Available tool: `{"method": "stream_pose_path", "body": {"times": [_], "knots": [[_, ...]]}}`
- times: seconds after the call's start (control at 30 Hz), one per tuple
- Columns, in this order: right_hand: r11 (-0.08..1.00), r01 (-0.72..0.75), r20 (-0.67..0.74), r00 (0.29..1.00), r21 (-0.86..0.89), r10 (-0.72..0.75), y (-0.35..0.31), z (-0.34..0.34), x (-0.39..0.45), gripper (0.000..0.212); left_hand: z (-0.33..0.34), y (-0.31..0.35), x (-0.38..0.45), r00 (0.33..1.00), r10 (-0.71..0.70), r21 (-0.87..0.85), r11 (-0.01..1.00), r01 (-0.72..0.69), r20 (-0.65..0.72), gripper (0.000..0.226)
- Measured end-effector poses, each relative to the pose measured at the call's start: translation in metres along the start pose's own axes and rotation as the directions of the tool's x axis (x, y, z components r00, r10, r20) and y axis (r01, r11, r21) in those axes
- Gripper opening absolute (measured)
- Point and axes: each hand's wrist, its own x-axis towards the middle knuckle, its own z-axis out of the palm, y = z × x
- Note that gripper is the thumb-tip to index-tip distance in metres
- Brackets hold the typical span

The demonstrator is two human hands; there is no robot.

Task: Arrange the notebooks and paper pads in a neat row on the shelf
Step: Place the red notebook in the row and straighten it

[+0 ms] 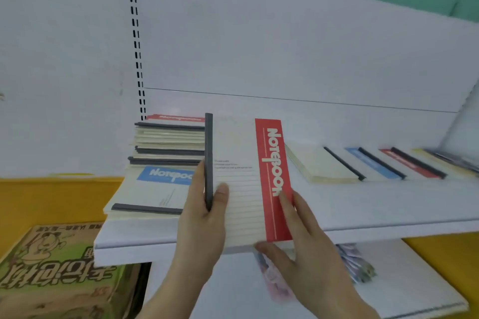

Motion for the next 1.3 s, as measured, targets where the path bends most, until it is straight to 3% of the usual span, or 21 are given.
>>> {"method": "stream_pose_path", "body": {"times": [0.2,0.4,0.5,0.6,0.7,0.77,0.83,0.9,0.97,1.13,1.3], "knots": [[0.99,-0.111,-0.213,0.969,0.09,0.128,0.069,-0.024,-0.026,0.084,0.076,0.006,-0.018,0.997,0.047,0.089,0.995,-0.053,0.069,0.056],[0.982,-0.175,-0.349,0.927,-0.072,0.14,0.169,-0.064,-0.058,0.085,0.185,0.007,-0.041,0.982,0.078,0.255,0.959,-0.121,0.171,0.056],[0.961,-0.213,-0.425,0.897,-0.179,0.12,0.227,-0.093,-0.075,0.084,0.248,0.004,-0.053,0.954,0.138,0.388,0.891,-0.237,0.266,0.049],[0.928,-0.277,-0.405,0.9,-0.25,0.16,0.287,-0.113,-0.09,0.086,0.306,-0.001,-0.066,0.906,0.134,0.453,0.831,-0.324,0.402,0.061],[0.897,-0.332,-0.369,0.904,-0.291,0.215,0.341,-0.128,-0.098,0.086,0.349,-0.002,-0.077,0.786,0.083,0.49,0.74,-0.461,0.613,0.093],[0.881,-0.338,-0.339,0.914,-0.332,0.223,0.373,-0.135,-0.099,0.086,0.371,-0.003,-0.075,0.697,0.013,0.529,0.641,-0.556,0.717,0.11],[0.871,-0.326,-0.314,0.925,-0.367,0.214,0.401,-0.14,-0.095,0.087,0.391,-0.008,-0.068,0.65,-0.028,0.567,0.519,-0.64,0.76,0.115],[0.877,-0.306,-0.298,0.933,-0.369,0.201,0.426,-0.141,-0.088,0.086,0.412,-0.017,-0.058,0.639,-0.036,0.595,0.409,-0.692,0.768,0.109],[0.88,-0.297,-0.277,0.94,-0.37,0.201,0.451,-0.142,-0.077,0.085,0.435,-0.025,-0.047,0.633,-0.035,0.6,0.361,-0.714,0.774,0.099],[0.867,-0.224,-0.213,0.967,-0.446,0.14,0.51,-0.151,-0.034,0.077,0.483,-0.042,-0.01,0.608,-0.049,0.581,0.363,-0.728,0.792,0.091],[0.873,-0.183,-0.15,0.98,-0.453,0.128,0.559,-0.156,0.021,0.08,0.526,-0.057,0.033,0.653,-0.025,0.626,0.314,-0.714,0.757,0.082]]}}
